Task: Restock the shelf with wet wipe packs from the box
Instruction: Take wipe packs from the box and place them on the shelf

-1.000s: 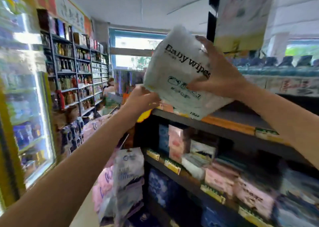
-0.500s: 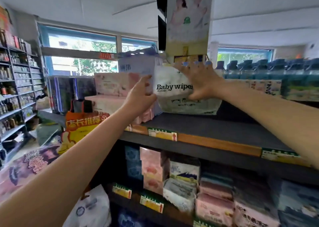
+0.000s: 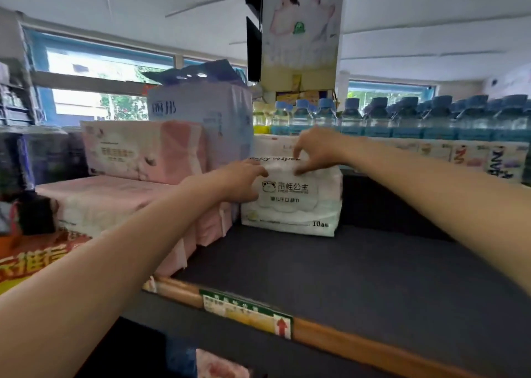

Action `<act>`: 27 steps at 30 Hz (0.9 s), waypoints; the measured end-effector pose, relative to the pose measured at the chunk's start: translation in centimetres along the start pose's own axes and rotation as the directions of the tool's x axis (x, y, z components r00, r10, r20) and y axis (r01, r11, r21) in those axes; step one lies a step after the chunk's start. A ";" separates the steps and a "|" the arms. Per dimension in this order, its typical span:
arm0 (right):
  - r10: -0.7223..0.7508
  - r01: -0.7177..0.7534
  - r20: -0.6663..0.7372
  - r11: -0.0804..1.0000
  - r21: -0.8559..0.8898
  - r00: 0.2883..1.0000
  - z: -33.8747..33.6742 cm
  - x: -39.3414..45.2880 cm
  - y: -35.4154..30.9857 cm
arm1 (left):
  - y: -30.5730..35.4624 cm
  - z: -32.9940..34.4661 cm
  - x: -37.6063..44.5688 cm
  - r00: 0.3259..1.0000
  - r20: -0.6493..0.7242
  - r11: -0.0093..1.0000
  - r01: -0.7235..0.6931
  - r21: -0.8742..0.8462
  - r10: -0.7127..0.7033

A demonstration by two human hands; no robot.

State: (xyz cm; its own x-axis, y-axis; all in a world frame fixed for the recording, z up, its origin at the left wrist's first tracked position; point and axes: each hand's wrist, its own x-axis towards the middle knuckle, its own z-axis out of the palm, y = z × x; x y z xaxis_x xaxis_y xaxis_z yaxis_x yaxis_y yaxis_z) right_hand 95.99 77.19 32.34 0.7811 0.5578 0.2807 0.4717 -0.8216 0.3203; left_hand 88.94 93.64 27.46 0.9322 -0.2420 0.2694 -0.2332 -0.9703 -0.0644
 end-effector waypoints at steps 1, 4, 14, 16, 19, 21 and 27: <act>0.005 -0.004 0.009 0.999 -0.052 1.000 -0.3 -0.1 0.6 | 0.0 0.4 0.6 0.999 0.051 1.000 0.012 -0.010 -0.011; 0.049 -0.037 0.085 0.990 -0.136 0.995 -0.5 -0.8 1.4 | 0.3 1.0 1.8 0.996 0.081 0.999 0.034 -0.035 -0.031; 0.203 -0.182 0.075 0.959 -0.218 0.976 -3.2 -11.0 1.0 | 6.4 -2.4 -0.3 0.958 -0.122 0.914 -0.284 -0.289 0.259; 0.253 -0.245 0.074 0.964 -0.104 0.965 -4.4 -14.9 0.0 | 9.4 -3.5 -2.5 0.909 -0.239 0.820 -0.411 -0.397 0.340; 0.375 -0.373 0.083 0.927 -0.034 0.923 -5.8 -22.1 -1.8 | 14.2 -3.9 -6.2 0.799 -0.452 0.723 -0.576 -0.383 0.397; 0.485 -0.489 0.128 0.872 0.002 0.865 -6.3 -28.1 -3.8 | 17.6 -3.0 -9.2 0.696 -0.554 0.612 -0.698 -0.372 0.457; 0.786 -0.843 0.307 0.519 0.141 0.536 -5.2 -50.6 -11.0 | 31.5 3.1 -21.7 0.440 -0.416 0.246 -0.863 -0.442 0.796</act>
State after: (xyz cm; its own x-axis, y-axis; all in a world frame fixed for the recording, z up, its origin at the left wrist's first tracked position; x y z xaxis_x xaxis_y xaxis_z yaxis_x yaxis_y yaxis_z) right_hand 49.16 58.57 19.32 0.9152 -0.3834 0.1243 -0.3559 -0.9135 -0.1973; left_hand 62.24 68.32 16.57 0.1092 -0.8773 0.4674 -0.9840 -0.0286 0.1761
